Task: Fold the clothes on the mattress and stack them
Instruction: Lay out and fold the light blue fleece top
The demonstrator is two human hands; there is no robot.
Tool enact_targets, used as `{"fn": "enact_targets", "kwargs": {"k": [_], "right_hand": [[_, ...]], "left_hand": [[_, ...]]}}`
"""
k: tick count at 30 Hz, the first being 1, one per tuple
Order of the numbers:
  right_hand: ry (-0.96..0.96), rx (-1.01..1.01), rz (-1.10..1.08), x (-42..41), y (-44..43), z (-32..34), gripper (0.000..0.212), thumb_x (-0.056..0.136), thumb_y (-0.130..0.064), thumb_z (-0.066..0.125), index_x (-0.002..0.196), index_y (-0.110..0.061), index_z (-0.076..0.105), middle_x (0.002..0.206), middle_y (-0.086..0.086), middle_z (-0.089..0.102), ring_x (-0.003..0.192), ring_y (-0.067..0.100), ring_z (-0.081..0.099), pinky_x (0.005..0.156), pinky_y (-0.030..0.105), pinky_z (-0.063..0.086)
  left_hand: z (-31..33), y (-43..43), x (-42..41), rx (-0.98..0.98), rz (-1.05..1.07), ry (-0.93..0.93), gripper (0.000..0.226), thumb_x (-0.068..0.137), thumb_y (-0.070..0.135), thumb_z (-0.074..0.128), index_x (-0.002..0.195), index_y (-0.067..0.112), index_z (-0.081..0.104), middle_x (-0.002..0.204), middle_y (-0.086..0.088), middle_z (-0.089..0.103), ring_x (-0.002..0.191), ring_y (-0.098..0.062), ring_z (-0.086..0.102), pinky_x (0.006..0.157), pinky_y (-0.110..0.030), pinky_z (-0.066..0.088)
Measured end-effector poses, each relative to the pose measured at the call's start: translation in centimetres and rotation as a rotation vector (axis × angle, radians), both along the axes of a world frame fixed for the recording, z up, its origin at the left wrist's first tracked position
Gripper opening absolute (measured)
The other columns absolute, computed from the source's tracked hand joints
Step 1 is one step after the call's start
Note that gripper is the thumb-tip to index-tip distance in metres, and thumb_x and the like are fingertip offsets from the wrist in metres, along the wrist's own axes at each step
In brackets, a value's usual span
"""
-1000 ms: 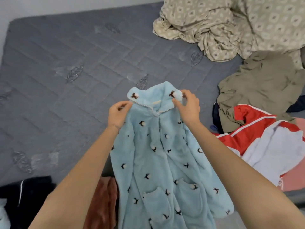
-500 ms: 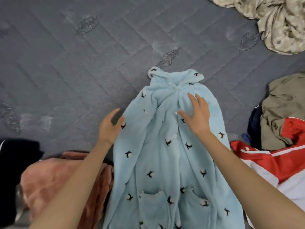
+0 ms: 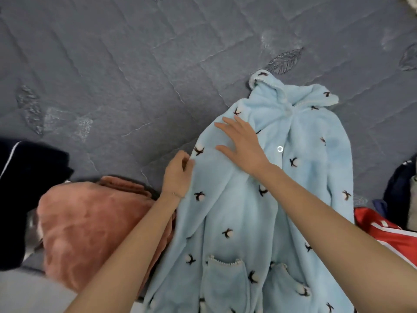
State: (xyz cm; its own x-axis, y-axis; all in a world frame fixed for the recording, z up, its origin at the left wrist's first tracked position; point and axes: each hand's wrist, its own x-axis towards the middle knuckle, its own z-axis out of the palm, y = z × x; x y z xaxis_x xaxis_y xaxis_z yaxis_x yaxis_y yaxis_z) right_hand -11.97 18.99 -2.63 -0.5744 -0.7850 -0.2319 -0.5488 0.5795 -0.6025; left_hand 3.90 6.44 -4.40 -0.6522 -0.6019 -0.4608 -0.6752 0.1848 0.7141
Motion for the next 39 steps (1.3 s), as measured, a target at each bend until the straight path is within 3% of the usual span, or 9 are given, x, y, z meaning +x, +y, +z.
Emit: {"fn": "enact_targets", "kwargs": {"k": [6, 9, 13, 18, 22, 28, 32, 35, 39], "right_hand": [[-0.128, -0.033, 0.069, 0.0, -3.9, 0.7, 0.053, 0.096, -0.044, 0.056, 0.146, -0.03, 0.042, 0.143, -0.007, 0.05, 0.146, 0.02, 0.024, 0.118, 0.037, 0.004], [-0.097, -0.049, 0.105, -0.6, -5.3, 1.4, 0.032, 0.095, -0.043, 0.059, 0.119, -0.022, 0.066, 0.113, -0.003, 0.066, 0.114, 0.02, 0.053, 0.109, 0.035, 0.026], [-0.042, -0.134, 0.041, -0.7, -6.3, 2.2, 0.028, 0.093, -0.035, 0.065, 0.087, -0.009, 0.07, 0.083, 0.007, 0.063, 0.083, 0.024, 0.054, 0.085, 0.035, 0.04], [0.046, -0.092, -0.046, -0.1, -8.2, 2.1, 0.027, 0.095, -0.038, 0.061, 0.086, -0.014, 0.069, 0.085, -0.003, 0.057, 0.087, 0.016, 0.045, 0.08, 0.028, 0.027], [0.043, -0.006, -0.147, -0.2, -9.3, 1.2, 0.026, 0.098, -0.038, 0.055, 0.092, -0.015, 0.066, 0.098, -0.001, 0.057, 0.099, 0.019, 0.044, 0.087, 0.033, 0.029], [-0.034, -0.082, -0.003, 0.3, -9.3, 1.1, 0.02, 0.097, -0.033, 0.058, 0.107, -0.018, 0.067, 0.109, -0.006, 0.066, 0.113, 0.017, 0.054, 0.109, 0.029, 0.02], [-0.246, -0.076, 0.123, 1.2, -9.9, 2.2, 0.029, 0.093, -0.046, 0.061, 0.111, -0.025, 0.065, 0.102, -0.013, 0.067, 0.101, 0.004, 0.058, 0.098, 0.002, 0.008], [-0.262, -0.025, 0.182, 1.1, -10.5, 2.6, 0.028, 0.09, -0.043, 0.067, 0.093, -0.016, 0.07, 0.09, -0.007, 0.067, 0.086, 0.006, 0.056, 0.085, 0.014, 0.034], [-0.302, -0.102, -0.009, 0.5, -10.9, 3.1, 0.025, 0.09, -0.03, 0.069, 0.078, -0.009, 0.063, 0.075, -0.002, 0.062, 0.069, 0.002, 0.049, 0.069, 0.02, 0.039]], "left_hand": [[2.6, -0.7, -0.4, 0.095, 0.023, 0.239, 0.021, 0.103, 0.024, 0.04, 0.084, 0.018, 0.035, 0.061, 0.01, 0.034, 0.053, -0.004, 0.031, 0.052, -0.022, 0.031], [3.6, -2.2, -0.9, 0.09, 0.052, 0.289, 0.019, 0.103, 0.021, 0.042, 0.087, 0.014, 0.037, 0.063, 0.01, 0.033, 0.056, -0.003, 0.03, 0.057, -0.025, 0.033], [4.2, -3.7, -1.4, 0.127, 0.071, 0.28, 0.021, 0.102, 0.022, 0.044, 0.09, 0.005, 0.04, 0.066, 0.007, 0.035, 0.06, -0.009, 0.03, 0.059, -0.029, 0.033], [3.7, -4.4, -0.9, 0.225, 0.104, 0.209, 0.021, 0.098, 0.029, 0.053, 0.088, 0.01, 0.049, 0.073, 0.003, 0.048, 0.064, -0.004, 0.044, 0.059, -0.018, 0.038], [2.3, -4.3, 0.9, 0.225, -0.066, -0.092, 0.028, 0.089, 0.029, 0.068, 0.079, 0.019, 0.043, 0.074, 0.006, 0.048, 0.067, -0.009, 0.047, 0.056, -0.017, 0.035], [3.1, -5.7, 1.9, 0.295, 0.01, 0.113, 0.023, 0.096, 0.01, 0.055, 0.085, -0.01, 0.052, 0.078, -0.013, 0.049, 0.074, -0.018, 0.044, 0.067, -0.029, 0.037], [4.0, -7.4, 1.3, 0.267, 0.119, 0.222, 0.022, 0.098, 0.007, 0.049, 0.093, -0.011, 0.06, 0.087, -0.014, 0.058, 0.082, -0.017, 0.053, 0.074, -0.03, 0.044], [4.1, -7.8, 1.0, 0.314, 0.132, 0.226, 0.024, 0.099, 0.012, 0.05, 0.094, -0.009, 0.062, 0.087, -0.01, 0.06, 0.081, -0.013, 0.054, 0.072, -0.026, 0.045], [3.8, -7.0, 1.2, 0.448, 0.176, 0.177, 0.016, 0.097, 0.02, 0.056, 0.086, 0.01, 0.06, 0.077, 0.005, 0.058, 0.068, -0.001, 0.054, 0.063, -0.018, 0.045]]}}
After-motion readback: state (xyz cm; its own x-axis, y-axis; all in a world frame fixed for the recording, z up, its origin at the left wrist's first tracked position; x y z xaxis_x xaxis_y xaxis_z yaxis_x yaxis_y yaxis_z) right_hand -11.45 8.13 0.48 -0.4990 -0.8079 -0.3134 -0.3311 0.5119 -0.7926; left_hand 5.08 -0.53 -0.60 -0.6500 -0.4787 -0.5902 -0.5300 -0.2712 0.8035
